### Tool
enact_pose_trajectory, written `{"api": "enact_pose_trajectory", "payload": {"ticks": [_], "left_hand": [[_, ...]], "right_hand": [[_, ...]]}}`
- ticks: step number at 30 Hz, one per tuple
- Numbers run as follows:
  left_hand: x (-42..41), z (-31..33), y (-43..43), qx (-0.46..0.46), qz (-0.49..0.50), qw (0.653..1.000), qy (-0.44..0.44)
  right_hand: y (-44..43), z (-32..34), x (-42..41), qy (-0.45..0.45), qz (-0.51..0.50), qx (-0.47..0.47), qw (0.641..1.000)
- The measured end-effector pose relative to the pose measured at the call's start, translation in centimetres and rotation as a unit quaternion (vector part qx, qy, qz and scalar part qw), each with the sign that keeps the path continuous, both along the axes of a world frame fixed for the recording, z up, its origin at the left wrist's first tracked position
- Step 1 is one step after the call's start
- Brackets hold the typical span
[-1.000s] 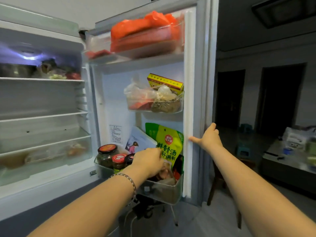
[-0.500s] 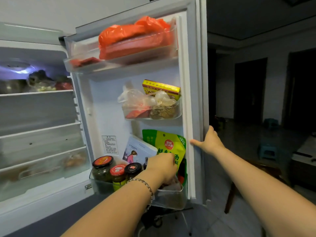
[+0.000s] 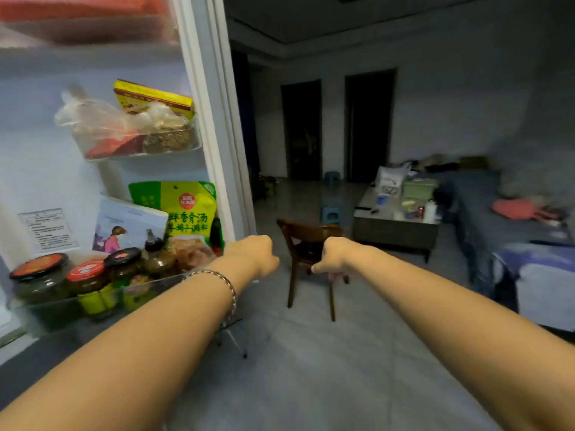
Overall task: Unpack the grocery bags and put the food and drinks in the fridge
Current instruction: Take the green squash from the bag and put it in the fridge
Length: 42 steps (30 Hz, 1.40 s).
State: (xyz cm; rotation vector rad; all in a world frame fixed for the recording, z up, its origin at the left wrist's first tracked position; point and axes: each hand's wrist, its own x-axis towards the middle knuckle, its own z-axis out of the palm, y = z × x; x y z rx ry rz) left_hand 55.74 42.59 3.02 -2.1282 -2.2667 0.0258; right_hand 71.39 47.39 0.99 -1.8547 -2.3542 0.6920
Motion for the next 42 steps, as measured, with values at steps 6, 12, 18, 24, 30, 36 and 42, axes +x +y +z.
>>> {"api": "enact_pose_trajectory", "payload": {"ticks": [6,12,18,24,30,36,42], "left_hand": [[11.8,-4.2,-4.9,-0.063,-0.171,0.983,-0.021],[27.8,-6.2,-11.1,-0.077,-0.336,0.939,-0.003],[46.6,-7.2,-20.3,-0.087,-0.493,0.866,-0.024],[65.0,-10.3,-29.2,-0.126,-0.595,0.790,-0.078],[79.6,-12.5,-36.1,-0.148,-0.659,0.734,-0.067],[92.1,-15.0,-38.1,-0.158,-0.694,0.698,-0.074],[107.0,-18.3,-35.3,-0.129,-0.744,0.654,-0.040]], "right_hand": [[-11.0,-4.8,13.4,0.013,-0.172,-0.063,0.983],[-23.9,-6.8,28.2,0.000,-0.325,-0.073,0.943],[-37.1,-6.8,44.6,-0.026,-0.454,-0.043,0.890],[-48.8,-8.2,59.3,-0.049,-0.548,-0.056,0.833],[-56.9,-10.1,70.8,-0.082,-0.619,-0.075,0.778],[-59.6,-12.8,80.8,-0.095,-0.673,-0.067,0.730],[-56.8,-15.7,93.0,-0.059,-0.738,-0.057,0.670]]}}
